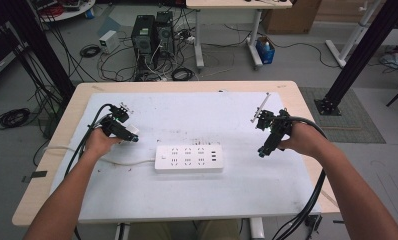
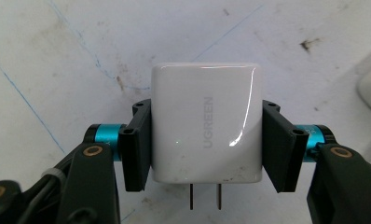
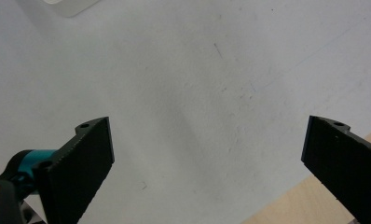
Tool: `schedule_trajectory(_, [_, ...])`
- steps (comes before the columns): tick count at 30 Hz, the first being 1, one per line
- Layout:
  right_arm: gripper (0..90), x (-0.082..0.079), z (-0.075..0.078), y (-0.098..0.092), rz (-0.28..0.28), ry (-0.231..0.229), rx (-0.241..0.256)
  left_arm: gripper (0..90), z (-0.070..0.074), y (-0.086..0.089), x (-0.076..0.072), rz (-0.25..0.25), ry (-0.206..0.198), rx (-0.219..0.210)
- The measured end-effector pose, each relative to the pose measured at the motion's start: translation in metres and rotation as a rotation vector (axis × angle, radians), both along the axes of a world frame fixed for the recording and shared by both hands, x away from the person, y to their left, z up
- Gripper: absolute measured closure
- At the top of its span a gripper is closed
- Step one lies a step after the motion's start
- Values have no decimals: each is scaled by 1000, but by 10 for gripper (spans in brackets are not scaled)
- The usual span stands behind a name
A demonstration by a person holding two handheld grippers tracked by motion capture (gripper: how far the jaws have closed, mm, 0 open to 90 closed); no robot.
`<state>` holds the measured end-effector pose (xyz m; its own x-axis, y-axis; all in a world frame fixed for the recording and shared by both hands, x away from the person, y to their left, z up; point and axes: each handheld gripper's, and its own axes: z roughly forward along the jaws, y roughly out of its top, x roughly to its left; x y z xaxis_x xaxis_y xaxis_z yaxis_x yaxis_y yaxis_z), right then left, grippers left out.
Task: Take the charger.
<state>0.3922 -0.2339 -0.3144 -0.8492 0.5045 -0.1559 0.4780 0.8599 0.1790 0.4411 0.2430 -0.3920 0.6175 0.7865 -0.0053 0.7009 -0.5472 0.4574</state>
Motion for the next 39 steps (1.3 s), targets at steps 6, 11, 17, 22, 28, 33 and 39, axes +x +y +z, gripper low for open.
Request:
schedule_trajectory(6, [15, -1, 1, 0, 7, -3, 7, 426, 25, 1, -9, -120, -56, -68])
schedule_trajectory(11, [15, -2, 1, 0, 15, -12, 9, 426, 48, -5, -19, -234, -112, -100])
schedule_trajectory(17, [15, -2, 1, 2, 21, -16, 8, 426, 62, -16, -34, -354, -137, -112])
schedule_trajectory(22, [15, -5, 2, 5, 10, -18, 8, 426, 70, -26, -47, -431, -141, -111])
schedule_trajectory(28, [15, -7, 2, 9, 17, -27, 18, 426, 77, -37, -60, -496, -147, -106])
schedule_trajectory(33, [15, -11, 3, 10, 9, -31, 26, 426, 82, -49, -68, -547, -166, -118])
schedule_trajectory(39, [15, -13, 4, 8, 5, -34, 36, 426, 87, -65, -73, -614, -179, -128])
